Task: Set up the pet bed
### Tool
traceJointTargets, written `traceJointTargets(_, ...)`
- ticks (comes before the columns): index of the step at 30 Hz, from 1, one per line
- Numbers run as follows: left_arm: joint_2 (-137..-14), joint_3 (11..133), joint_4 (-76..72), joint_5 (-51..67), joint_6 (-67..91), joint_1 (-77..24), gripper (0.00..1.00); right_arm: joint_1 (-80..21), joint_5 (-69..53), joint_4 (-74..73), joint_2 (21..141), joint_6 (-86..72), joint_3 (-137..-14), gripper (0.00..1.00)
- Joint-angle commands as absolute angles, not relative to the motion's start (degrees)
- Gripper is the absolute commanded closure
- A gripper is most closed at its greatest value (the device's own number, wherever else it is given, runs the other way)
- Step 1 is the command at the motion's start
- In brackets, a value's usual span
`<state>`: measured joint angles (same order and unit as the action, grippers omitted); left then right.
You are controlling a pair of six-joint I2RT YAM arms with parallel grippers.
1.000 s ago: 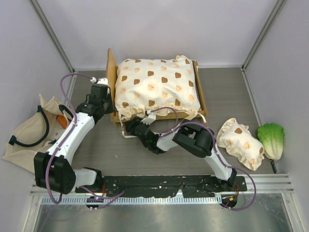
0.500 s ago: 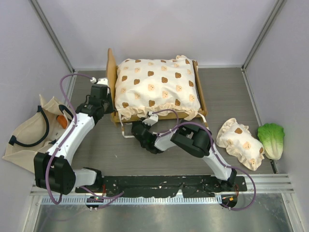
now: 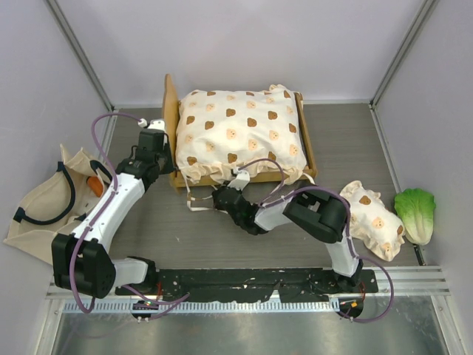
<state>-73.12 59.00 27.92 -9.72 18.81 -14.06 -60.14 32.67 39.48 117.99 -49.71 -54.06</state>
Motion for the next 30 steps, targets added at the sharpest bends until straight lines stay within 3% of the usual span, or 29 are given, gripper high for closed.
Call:
traceJointTargets(1, -73.4, 57.1, 30.1, -2.6, 22.6, -14.0, 1.0, -60.9, 21.5, 36.4, 110.7, -41.9, -53.3, 0.99)
traceJointTargets(11, -73.4, 57.1, 30.1, -2.8, 22.9, -14.1, 1.0, -65.9, 9.6, 21.9, 103.3, -32.7, -57.0, 0.99)
traceJointTargets(18, -73.2, 57.1, 30.2, -2.8, 22.9, -14.1, 0.99, -67.8, 12.7, 15.7, 101.0, -30.9, -58.8, 0.99)
traceJointTargets(21, -72.8, 57.1, 31.0, -3.6, 22.5, -14.1, 0.91, -67.8, 19.0, 11.1, 100.9, -29.7, -62.4, 0.99)
traceJointTargets(23, -71.6, 57.3, 32.3, -4.8, 22.3, -14.1, 0.73, -67.8, 26.0, 6.4, 101.0, -28.7, -65.6, 0.99)
traceJointTargets(24, -70.9, 57.2, 32.7, -6.1, 22.2, -14.1, 0.58, -67.7, 28.3, 4.9, 101.2, -28.5, -66.7, 0.99)
traceJointTargets(27, -66.9, 56.7, 34.7, -7.3, 22.6, -14.1, 0.48, -67.7, 34.4, 0.4, 102.0, -25.4, -70.4, 0.99)
traceJointTargets(30, -61.5, 56.0, 36.6, -9.2, 23.9, -14.1, 0.3, -67.4, 31.2, -2.5, 102.0, -24.2, -72.0, 0.99)
